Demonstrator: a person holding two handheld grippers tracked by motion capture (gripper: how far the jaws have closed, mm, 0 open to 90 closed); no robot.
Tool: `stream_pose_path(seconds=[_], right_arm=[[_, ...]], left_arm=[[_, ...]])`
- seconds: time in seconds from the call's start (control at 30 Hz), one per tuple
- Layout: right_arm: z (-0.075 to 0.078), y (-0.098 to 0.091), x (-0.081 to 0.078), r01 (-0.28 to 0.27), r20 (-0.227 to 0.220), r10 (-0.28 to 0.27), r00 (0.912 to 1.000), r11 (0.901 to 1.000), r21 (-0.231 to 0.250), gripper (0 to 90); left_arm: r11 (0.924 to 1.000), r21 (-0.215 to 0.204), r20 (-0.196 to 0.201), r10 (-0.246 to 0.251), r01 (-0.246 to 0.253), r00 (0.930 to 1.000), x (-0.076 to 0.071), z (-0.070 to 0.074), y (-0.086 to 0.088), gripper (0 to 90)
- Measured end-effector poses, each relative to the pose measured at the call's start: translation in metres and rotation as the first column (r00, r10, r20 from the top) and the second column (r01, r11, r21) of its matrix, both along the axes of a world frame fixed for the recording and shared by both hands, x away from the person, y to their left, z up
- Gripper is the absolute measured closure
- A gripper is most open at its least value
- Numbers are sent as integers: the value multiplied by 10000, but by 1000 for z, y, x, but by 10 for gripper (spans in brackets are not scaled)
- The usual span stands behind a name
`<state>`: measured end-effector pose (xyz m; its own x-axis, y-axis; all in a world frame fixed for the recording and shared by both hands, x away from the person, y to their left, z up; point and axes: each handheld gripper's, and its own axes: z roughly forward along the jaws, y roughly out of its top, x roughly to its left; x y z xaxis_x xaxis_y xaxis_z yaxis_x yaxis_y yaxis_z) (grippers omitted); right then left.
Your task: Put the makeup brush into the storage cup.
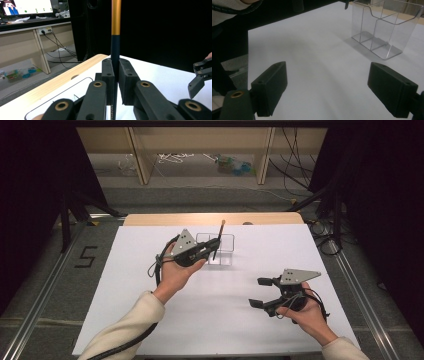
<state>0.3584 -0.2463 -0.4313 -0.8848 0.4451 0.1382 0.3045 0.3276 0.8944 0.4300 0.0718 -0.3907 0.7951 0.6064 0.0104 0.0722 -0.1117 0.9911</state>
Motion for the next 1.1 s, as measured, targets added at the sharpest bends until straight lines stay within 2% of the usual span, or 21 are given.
stream_pose_path(seconds=[0.33, 0.37, 0.4, 1.1], right_arm=[[0, 0, 0, -32, -26, 32, 10000, 10000, -35, 167], [0, 0, 0, -32, -25, 32, 10000, 10000, -34, 168], [0, 0, 0, -28, -30, 28, 10000, 10000, -32, 167], [0, -1, 0, -19, -92, 19, 10000, 10000, -39, 167]], left_arm=[[10000, -76, -80, 44, -45, 10000, 3, -1, -2, 828], [10000, -15, 184, -24, 24, 9998, 5, -1, -2, 828], [10000, -9, 197, -22, 23, 9998, 5, -1, -2, 828], [9999, -10, -7, 122, -122, 9999, 8, 2, -4, 828]])
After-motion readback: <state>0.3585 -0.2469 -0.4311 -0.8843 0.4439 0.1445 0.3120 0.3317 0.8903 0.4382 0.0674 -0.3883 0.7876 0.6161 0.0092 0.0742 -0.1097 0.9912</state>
